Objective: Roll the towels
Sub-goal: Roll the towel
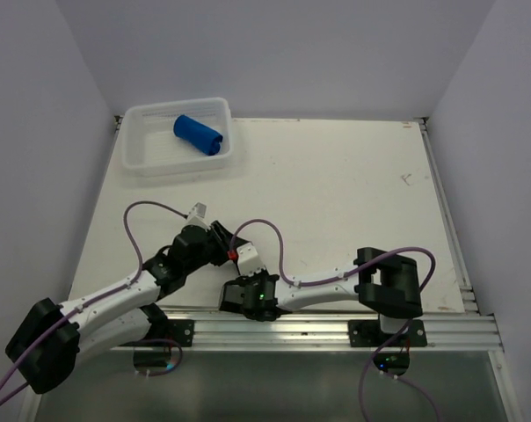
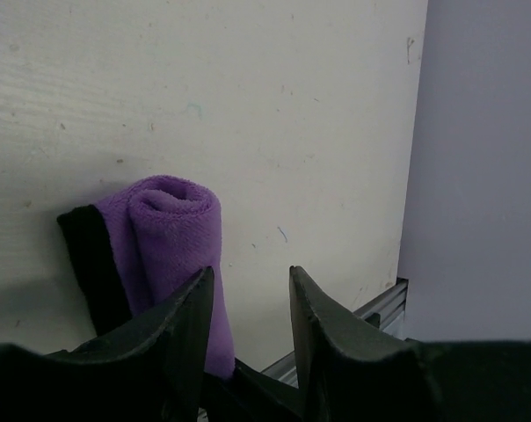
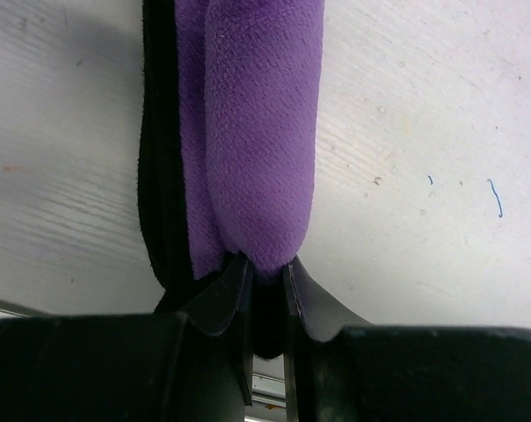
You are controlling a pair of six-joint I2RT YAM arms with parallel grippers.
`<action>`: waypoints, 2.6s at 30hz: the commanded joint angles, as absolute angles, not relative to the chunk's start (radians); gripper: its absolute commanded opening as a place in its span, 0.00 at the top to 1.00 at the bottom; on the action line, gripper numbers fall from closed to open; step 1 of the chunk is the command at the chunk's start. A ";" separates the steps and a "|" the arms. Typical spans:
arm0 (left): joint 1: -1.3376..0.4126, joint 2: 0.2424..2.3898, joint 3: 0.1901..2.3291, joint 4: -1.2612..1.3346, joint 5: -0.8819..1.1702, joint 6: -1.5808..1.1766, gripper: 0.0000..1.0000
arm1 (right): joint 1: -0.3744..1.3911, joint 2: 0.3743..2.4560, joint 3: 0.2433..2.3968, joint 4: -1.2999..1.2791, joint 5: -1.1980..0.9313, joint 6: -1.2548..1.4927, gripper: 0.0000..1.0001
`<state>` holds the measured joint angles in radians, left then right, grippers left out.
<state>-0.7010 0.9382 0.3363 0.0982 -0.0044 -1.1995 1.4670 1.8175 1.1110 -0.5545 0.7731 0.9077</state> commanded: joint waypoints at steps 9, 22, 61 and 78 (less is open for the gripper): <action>-0.707 1.005 0.200 0.483 0.123 -1.362 0.62 | 1.463 1.825 1.120 -0.568 0.821 0.965 1.00; -0.709 1.101 0.109 0.639 0.107 -1.391 0.64 | 1.453 1.772 1.051 -0.494 0.795 0.960 1.00; -0.776 1.184 0.126 0.344 -0.086 -1.183 0.75 | 1.431 1.364 0.810 -0.266 0.512 0.814 0.44; -0.776 1.078 0.005 0.327 -0.081 -1.218 0.80 | 1.224 1.440 0.641 0.138 0.224 0.963 0.46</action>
